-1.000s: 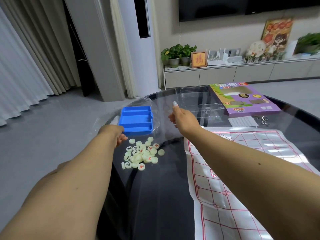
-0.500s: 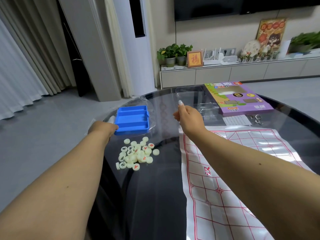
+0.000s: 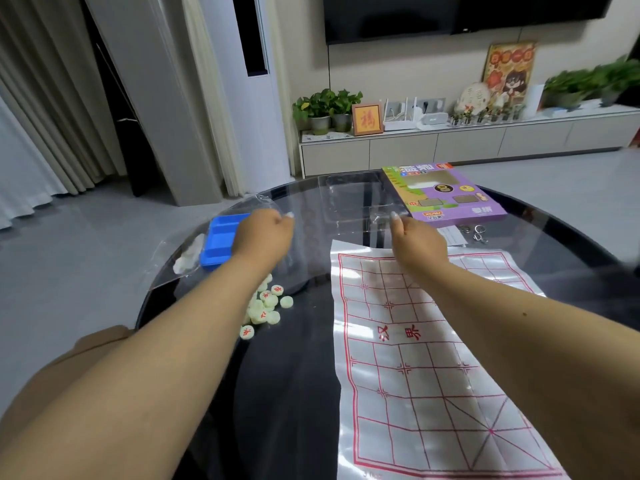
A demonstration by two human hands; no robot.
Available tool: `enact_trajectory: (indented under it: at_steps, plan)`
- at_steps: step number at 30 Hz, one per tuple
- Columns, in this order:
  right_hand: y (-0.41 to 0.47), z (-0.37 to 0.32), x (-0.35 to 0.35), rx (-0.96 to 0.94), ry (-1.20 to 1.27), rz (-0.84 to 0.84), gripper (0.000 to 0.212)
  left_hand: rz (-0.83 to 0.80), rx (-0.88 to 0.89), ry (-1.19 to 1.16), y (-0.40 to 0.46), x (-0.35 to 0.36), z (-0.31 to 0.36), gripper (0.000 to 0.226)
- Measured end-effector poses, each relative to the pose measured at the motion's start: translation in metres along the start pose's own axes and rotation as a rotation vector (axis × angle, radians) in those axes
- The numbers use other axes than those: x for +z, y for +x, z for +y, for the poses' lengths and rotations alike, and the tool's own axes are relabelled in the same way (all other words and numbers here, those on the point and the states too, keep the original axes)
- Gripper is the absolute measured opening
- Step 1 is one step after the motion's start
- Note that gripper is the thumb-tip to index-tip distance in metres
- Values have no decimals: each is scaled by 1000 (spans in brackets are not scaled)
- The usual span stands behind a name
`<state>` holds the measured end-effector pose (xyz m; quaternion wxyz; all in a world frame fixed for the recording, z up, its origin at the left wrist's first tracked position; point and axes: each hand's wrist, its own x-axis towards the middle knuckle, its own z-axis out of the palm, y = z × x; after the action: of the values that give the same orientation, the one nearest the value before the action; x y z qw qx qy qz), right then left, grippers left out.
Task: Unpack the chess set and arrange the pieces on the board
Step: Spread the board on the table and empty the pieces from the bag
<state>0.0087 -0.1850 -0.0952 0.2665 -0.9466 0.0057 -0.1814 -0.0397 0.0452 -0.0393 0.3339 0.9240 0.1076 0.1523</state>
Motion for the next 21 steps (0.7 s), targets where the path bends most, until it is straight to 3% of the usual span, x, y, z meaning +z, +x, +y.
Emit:
enact_trajectory:
  at_steps: [4, 9, 14, 18, 21]
  plan:
    - [-3, 26, -11, 35, -113, -63, 60, -69, 243, 62, -29, 25, 35, 40]
    - [-14, 35, -23, -59, -52, -54, 54, -341, 427, 210, -55, 56, 51, 28]
    - [-35, 39, -23, -65, -91, -56, 38, -497, 484, 545, -91, 72, 67, 52]
    - [-56, 35, -14, -56, -123, -192, 38, -667, 336, 594, -113, 81, 54, 72]
    - [-59, 29, -13, -86, -47, -212, 38, -665, 307, 655, -121, 82, 36, 77]
